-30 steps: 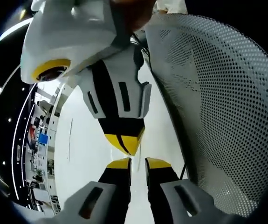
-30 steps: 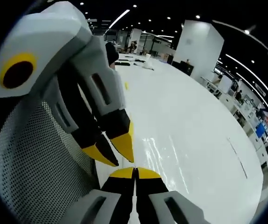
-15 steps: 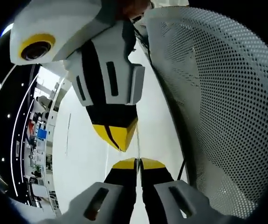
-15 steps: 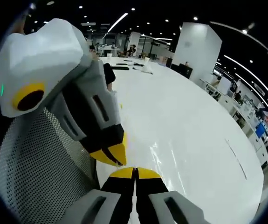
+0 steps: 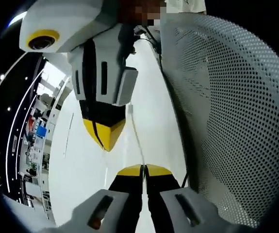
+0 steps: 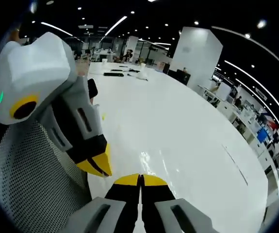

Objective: Open the resealable bag by pulling the two sides of the seal apart until the entire bag opening is separated and visibly accessible.

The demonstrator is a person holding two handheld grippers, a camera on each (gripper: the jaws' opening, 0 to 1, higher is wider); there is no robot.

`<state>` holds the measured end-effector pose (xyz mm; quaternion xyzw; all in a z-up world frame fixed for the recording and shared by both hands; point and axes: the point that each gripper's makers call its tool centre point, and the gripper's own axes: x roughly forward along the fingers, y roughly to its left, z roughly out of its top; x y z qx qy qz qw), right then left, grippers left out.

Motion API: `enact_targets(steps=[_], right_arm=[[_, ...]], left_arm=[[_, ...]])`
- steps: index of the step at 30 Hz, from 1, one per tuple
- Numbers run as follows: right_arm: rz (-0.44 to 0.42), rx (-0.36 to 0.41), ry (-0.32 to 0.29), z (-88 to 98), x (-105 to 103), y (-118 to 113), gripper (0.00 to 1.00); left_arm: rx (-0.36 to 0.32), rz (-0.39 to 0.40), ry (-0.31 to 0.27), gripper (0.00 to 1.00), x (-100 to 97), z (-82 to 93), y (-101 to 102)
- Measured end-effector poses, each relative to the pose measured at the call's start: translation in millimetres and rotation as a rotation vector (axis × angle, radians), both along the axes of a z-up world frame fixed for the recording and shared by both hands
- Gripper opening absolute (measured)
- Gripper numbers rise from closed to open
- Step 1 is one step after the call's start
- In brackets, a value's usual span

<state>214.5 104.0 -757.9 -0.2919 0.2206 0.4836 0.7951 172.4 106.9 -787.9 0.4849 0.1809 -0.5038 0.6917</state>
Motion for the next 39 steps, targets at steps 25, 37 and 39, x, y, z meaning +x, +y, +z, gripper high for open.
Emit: enact_targets(steps=[25, 37, 39], right_arm=[[-0.096, 0.066, -0.066, 27.1, 31.9, -11.8, 0.0], [-0.122, 0.098, -0.114, 48.0, 49.1, -8.4, 0.0], [-0.135, 0.112, -0.126, 54.9, 56.1, -9.3, 0.0]], left_arm=[[-0.136, 0.134, 0.113, 0.0, -3.3, 2.7, -0.2], [-0.172, 0.152, 0.088, 0.0, 15.1, 14.7, -3.8], [-0.177, 0.152, 0.069, 0.0, 22.5, 18.7, -4.2]])
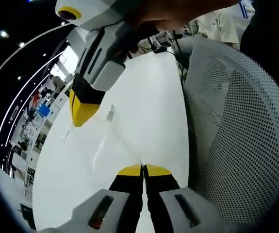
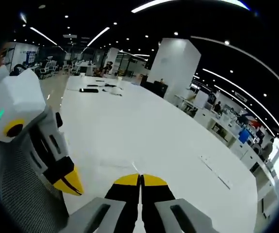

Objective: Open the resealable bag by pulling the two sides of the seal apart until the entire bag opening is separated and visibly accessible.

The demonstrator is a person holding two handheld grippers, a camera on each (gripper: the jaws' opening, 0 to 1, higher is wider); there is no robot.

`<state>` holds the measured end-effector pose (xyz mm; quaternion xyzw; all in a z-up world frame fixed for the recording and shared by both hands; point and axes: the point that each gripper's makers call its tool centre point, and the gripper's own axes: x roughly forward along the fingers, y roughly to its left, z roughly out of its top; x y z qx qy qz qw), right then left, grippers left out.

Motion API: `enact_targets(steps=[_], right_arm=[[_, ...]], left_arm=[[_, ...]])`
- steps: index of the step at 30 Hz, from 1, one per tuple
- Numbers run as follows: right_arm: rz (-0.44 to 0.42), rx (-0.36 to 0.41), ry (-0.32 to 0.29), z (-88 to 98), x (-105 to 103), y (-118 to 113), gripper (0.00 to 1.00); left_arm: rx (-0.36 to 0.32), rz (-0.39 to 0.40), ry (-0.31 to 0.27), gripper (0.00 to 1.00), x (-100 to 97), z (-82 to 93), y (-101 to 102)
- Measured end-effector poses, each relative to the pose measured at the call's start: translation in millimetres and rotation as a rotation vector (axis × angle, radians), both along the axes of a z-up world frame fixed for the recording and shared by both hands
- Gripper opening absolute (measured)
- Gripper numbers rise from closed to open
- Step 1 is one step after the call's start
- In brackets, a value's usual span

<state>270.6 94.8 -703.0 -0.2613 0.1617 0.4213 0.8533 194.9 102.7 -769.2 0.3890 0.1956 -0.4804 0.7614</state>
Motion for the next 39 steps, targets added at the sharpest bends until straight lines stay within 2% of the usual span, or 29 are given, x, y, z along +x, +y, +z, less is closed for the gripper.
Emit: enact_targets(steps=[4, 7, 9, 12, 16, 19, 21, 23, 25, 28, 30, 34, 35, 37, 39], right_arm=[[-0.005, 0.007, -0.037, 11.5, 7.3, 1.3, 0.0], [-0.001, -0.004, -0.047, 11.8, 7.4, 1.3, 0.0], [0.008, -0.029, -0.035, 2.8, 3.2, -0.2, 0.0], [0.03, -0.069, 0.006, -16.7, -6.0, -3.1, 0.0], [0.06, -0.1, 0.043, -35.8, -19.8, -3.1, 0.0], [0.09, -0.14, 0.049, -47.1, -30.3, -2.0, 0.0], [0.114, -0.183, 0.042, -56.2, -34.8, -2.7, 0.0], [0.149, -0.247, 0.008, -64.7, -36.7, -4.5, 0.0], [0.148, -0.261, 0.015, -72.2, -38.7, -5.8, 0.0], [0.15, -0.266, 0.006, -74.2, -37.6, -7.0, 0.0], [0.159, -0.283, -0.013, -76.0, -35.1, -8.4, 0.0], [0.207, -0.332, -0.056, -79.8, -29.9, -8.8, 0.0], [0.245, -0.369, -0.088, -80.9, -27.4, -8.7, 0.0], [0.265, -0.403, -0.096, -85.4, -23.2, -10.7, 0.0], [0.281, -0.404, -0.103, -86.4, -18.4, -10.0, 0.0]], left_arm=[[0.001, 0.01, -0.027, 0.0, 14.4, 5.4, 0.2], [-0.004, 0.015, -0.025, 0.0, 17.6, 6.5, 0.3], [-0.006, 0.001, -0.003, 0.0, 13.2, 2.3, -0.7], [-0.054, 0.004, 0.054, 0.0, 3.5, -0.7, -4.6], [-0.024, 0.001, 0.077, 0.0, -6.2, -13.2, -1.0], [-0.029, 0.008, 0.108, 0.0, -11.9, -17.9, -0.5], [-0.04, 0.019, 0.116, 0.0, -13.1, -18.4, -0.7], [-0.05, 0.044, 0.109, 0.02, -11.9, -15.5, 0.5], [-0.066, 0.068, 0.105, 0.06, -10.4, -12.9, 2.4], [-0.105, 0.094, 0.104, 0.11, -9.9, -6.7, 5.1], [-0.159, 0.09, 0.118, 0.12, -13.1, -1.2, 3.6], [-0.187, 0.134, 0.121, 0.15, -13.4, 3.5, 12.1], [-0.199, 0.157, 0.125, 0.16, -12.4, 4.1, 15.9], [-0.22, 0.188, 0.135, 0.21, -10.6, 3.4, 21.7], [-0.235, 0.193, 0.134, 0.23, -9.7, 1.2, 25.9]])
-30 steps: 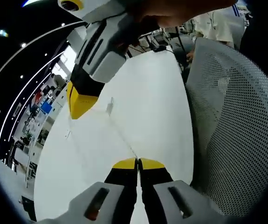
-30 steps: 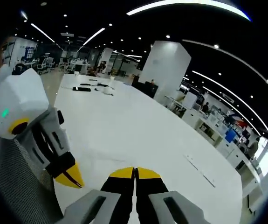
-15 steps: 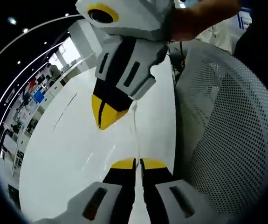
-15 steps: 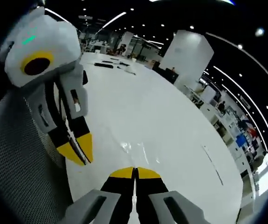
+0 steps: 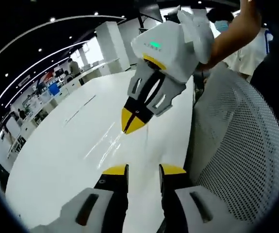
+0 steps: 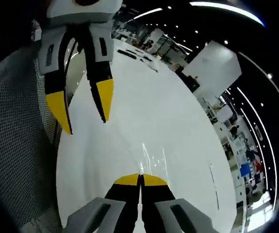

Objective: Open the resealable bag by pulling the two sides of the seal apart until the entire bag opening is separated and visibly accessible.

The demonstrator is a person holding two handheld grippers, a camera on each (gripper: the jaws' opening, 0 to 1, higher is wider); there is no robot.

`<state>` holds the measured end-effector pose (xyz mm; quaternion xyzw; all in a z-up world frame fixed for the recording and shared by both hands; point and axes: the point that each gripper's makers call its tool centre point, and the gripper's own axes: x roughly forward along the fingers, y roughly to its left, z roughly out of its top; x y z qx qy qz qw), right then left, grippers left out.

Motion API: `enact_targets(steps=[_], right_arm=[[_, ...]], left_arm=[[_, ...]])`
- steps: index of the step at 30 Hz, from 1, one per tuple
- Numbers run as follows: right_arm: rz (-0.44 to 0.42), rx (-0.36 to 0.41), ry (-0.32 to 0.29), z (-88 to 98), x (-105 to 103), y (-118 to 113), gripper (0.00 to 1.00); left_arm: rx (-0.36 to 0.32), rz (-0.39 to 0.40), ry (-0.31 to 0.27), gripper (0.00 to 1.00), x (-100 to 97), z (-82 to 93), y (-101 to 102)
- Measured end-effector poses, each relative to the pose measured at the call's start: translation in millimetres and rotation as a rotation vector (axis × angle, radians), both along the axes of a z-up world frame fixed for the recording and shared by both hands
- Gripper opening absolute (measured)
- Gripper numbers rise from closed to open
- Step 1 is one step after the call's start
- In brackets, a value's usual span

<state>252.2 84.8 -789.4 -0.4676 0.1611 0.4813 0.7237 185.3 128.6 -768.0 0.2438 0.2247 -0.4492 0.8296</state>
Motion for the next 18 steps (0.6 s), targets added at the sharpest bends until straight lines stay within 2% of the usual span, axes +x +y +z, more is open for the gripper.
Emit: enact_targets(steps=[3, 6, 7, 11, 14, 16, 18], right_arm=[[0.03, -0.035, -0.019, -3.6, 9.1, -1.1, 0.0], [0.044, -0.057, -0.022, -10.0, 17.4, -2.9, 0.0], [0.071, -0.085, -0.035, -11.8, 19.8, -4.2, 0.0], [0.105, -0.112, -0.046, -14.1, 27.3, -4.5, 0.0], [0.113, -0.12, -0.05, -16.1, 34.8, -4.2, 0.0], [0.112, -0.112, -0.041, -17.4, 39.2, -3.1, 0.0], [0.107, -0.111, -0.04, -20.1, 44.0, -3.7, 0.0]], left_arm=[[-0.002, 0.024, 0.021, 0.25, 1.0, -4.2, 6.1], [-0.051, 0.062, 0.026, 0.34, 4.6, -0.3, 9.9], [-0.076, 0.077, 0.022, 0.36, 6.7, 1.3, 10.5], [-0.087, 0.105, 0.041, 0.44, 10.6, -2.9, 14.9], [-0.127, 0.122, 0.062, 0.56, 13.1, -1.1, 14.7], [-0.125, 0.13, 0.048, 0.64, 15.7, 0.2, 15.4], [-0.133, 0.135, 0.059, 0.73, 18.9, 1.7, 14.8]])
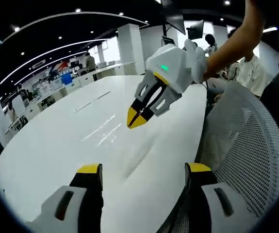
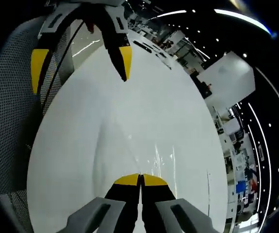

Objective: Open the resealable bag by pulling the two sides of the seal apart until the entire bag opening is separated and visibly accessible.

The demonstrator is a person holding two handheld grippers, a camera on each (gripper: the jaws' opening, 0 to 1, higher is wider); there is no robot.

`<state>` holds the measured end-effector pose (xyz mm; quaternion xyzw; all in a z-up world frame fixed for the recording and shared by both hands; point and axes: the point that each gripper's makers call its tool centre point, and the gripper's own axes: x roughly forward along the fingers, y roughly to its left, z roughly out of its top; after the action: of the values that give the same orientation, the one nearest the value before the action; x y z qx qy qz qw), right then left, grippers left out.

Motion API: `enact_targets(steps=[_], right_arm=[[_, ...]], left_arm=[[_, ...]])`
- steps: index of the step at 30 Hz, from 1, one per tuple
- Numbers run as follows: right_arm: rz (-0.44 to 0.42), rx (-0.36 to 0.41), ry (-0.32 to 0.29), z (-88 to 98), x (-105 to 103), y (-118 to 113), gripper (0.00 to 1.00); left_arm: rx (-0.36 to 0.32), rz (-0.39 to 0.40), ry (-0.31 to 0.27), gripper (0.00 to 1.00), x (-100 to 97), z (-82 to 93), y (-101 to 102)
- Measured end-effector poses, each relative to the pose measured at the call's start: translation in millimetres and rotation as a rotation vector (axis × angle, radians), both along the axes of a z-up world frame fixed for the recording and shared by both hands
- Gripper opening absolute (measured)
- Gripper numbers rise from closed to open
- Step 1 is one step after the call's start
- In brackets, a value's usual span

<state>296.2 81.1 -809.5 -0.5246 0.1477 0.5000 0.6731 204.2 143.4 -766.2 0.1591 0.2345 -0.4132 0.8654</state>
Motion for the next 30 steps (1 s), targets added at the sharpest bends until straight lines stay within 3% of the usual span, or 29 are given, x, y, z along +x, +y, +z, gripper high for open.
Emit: enact_targets(steps=[4, 6, 11, 16, 18, 22, 26, 30], right_arm=[[0.024, -0.029, -0.017, -6.4, 10.3, -2.9, 0.0], [0.028, -0.034, -0.025, -7.3, 16.6, -3.0, 0.0], [0.009, -0.047, -0.011, -11.4, 31.4, -4.5, 0.0], [-0.063, 0.004, 0.028, -11.7, 45.2, -2.0, 0.0], [-0.105, 0.066, 0.074, -9.8, 45.2, 3.0, 0.0], [-0.131, 0.073, 0.082, -11.0, 49.0, 2.4, 0.0], [-0.174, 0.124, 0.145, -12.2, 45.7, 9.3, 0.0], [-0.148, 0.103, 0.137, -14.0, 44.4, 15.2, 0.0]], left_arm=[[-0.055, 0.029, 0.011, 0.93, 7.8, 6.2, -2.1], [-0.077, 0.037, -0.011, 0.99, 13.0, 10.7, -2.0], [-0.091, 0.077, -0.009, 0.99, 23.2, 14.4, 5.7], [-0.117, 0.119, -0.004, 0.99, 30.0, 18.7, 13.2], [-0.13, 0.135, -0.008, 0.99, 32.4, 20.1, 14.8], [-0.151, 0.156, 0.0, 0.99, 34.7, 22.4, 15.1], [-0.143, 0.176, -0.026, 0.99, 37.6, 26.3, 17.3], [-0.141, 0.196, -0.033, 0.99, 39.9, 30.2, 21.2]])
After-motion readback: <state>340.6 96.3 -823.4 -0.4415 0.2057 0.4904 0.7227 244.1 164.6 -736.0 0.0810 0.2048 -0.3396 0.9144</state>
